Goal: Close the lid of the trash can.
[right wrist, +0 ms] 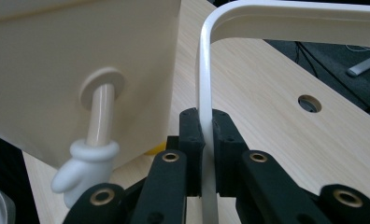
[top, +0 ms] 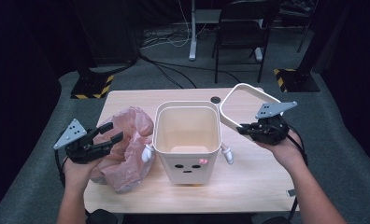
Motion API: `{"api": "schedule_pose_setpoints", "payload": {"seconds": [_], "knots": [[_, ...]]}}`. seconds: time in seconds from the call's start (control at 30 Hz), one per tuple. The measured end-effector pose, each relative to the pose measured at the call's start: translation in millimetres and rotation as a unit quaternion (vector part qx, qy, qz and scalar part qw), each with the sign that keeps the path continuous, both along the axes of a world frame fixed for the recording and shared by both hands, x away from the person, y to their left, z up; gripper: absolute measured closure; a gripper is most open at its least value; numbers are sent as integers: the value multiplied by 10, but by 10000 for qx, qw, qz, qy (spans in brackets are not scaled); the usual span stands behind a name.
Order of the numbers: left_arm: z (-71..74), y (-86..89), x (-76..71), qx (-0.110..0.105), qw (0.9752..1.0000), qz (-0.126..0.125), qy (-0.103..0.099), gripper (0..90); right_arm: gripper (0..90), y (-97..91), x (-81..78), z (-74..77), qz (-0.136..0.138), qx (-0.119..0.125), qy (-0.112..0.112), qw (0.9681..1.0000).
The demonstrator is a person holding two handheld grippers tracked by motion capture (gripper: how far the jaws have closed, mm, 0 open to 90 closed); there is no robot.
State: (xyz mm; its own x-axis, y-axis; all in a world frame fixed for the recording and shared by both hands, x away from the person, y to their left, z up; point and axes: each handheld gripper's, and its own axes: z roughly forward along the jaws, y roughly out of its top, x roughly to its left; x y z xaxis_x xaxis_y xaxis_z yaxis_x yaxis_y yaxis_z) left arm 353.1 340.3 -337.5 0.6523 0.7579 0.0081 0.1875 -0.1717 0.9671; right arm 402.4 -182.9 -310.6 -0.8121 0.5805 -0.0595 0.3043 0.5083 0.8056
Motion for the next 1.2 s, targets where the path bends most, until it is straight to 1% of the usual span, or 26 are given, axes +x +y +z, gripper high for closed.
{"api": "schedule_pose_setpoints", "payload": {"seconds": [0.17, 0.33, 0.47, 0.63, 0.7, 0.93, 1.2], "knots": [[-7, -1, 7, 28, 10000, 4, 10, 435, 842, 66, 69, 85, 113, 25, 15, 9999], [-10, -7, 9, 32, 10000, 4, 6, 435, 842, 150, 111, 142, 253, -27, 5, 9997], [-5, -3, 1, 21, 10000, 12, 2, 436, 842, 189, 128, 198, 331, 27, 20, 9994], [17, 7, -20, -14, 10000, -11, -30, 436, 842, 219, 156, 255, 346, -25, -10, 9994], [18, 10, -21, -21, 10000, -17, -36, 436, 842, 218, 172, 273, 337, -11, -33, 9994], [-1, 1, -5, 11, 10000, 0, 17, 435, 843, 212, 190, 367, 297, 20, -97, 9995], [-7, -29, -3, 47, 10000, -47, 16, 435, 842, 181, 144, 549, 297, 54, -308, 9991]]}}
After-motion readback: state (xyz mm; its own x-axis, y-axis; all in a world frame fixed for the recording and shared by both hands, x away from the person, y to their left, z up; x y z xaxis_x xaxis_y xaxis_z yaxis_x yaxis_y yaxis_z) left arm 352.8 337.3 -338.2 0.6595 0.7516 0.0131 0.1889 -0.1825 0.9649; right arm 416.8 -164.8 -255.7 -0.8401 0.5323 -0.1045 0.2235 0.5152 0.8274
